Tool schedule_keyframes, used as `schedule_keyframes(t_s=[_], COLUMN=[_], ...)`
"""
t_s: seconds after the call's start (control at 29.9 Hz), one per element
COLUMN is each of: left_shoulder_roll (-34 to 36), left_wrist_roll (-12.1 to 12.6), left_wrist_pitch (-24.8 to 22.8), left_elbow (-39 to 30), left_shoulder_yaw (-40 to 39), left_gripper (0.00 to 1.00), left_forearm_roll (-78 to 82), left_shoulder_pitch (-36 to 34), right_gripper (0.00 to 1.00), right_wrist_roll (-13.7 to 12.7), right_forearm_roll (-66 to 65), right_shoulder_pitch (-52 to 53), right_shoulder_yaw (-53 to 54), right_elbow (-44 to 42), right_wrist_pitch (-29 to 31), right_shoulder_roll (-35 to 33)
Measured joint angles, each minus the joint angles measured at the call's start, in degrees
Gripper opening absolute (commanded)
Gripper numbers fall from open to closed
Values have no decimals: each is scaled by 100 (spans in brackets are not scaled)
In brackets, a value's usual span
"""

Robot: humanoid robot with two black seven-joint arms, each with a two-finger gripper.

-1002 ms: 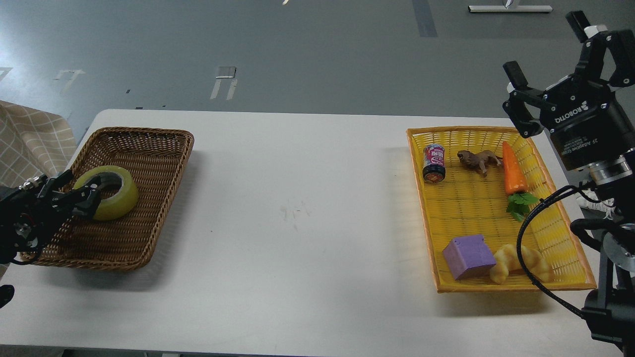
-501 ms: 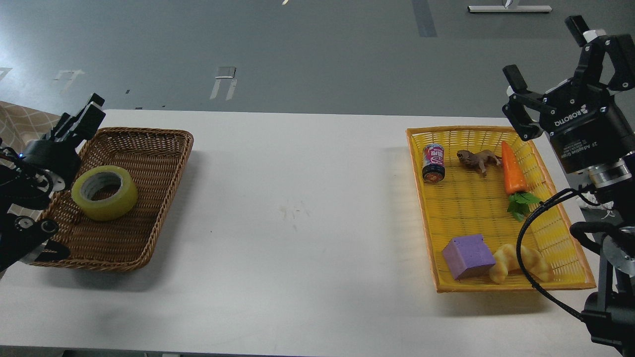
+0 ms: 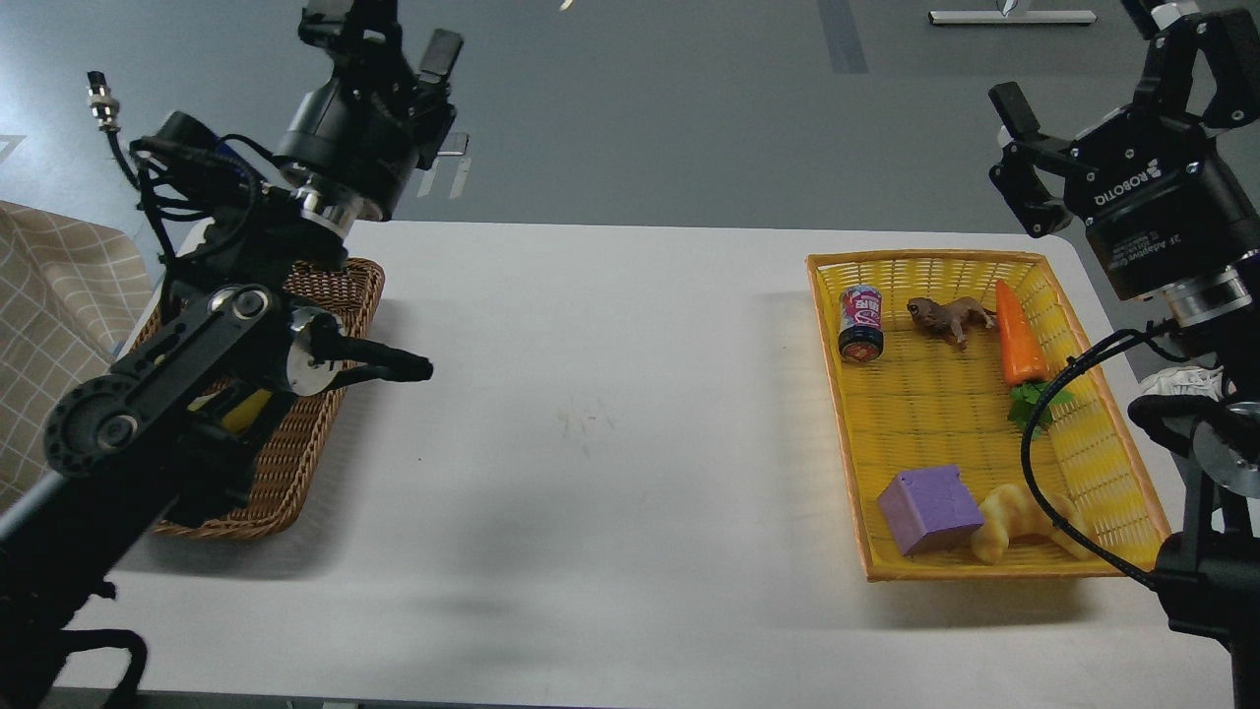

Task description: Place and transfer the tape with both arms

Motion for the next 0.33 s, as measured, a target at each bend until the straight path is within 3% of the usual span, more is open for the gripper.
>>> schedule_keyframes(t_s=[0.1, 0.33], left_shoulder_roll=[-452, -1002], left_wrist_roll=[159, 188], left_wrist_pitch=[-418, -919], left_elbow=[-7, 6], left_shoulder_yaw=[-178, -697], left_gripper=[98, 98], left_forearm_roll=[-64, -197], left_shoulder_pitch=[-19, 260], right_gripper=[100, 100], right_wrist_roll=[-5, 18], right_forearm_roll=[6, 15], right_shoulder_pitch=[295, 589], right_shoulder_yaw=[-27, -251], right_elbow=[-118, -352], right_wrist_pitch=[0, 0], right_shoulder_roll=[20, 128])
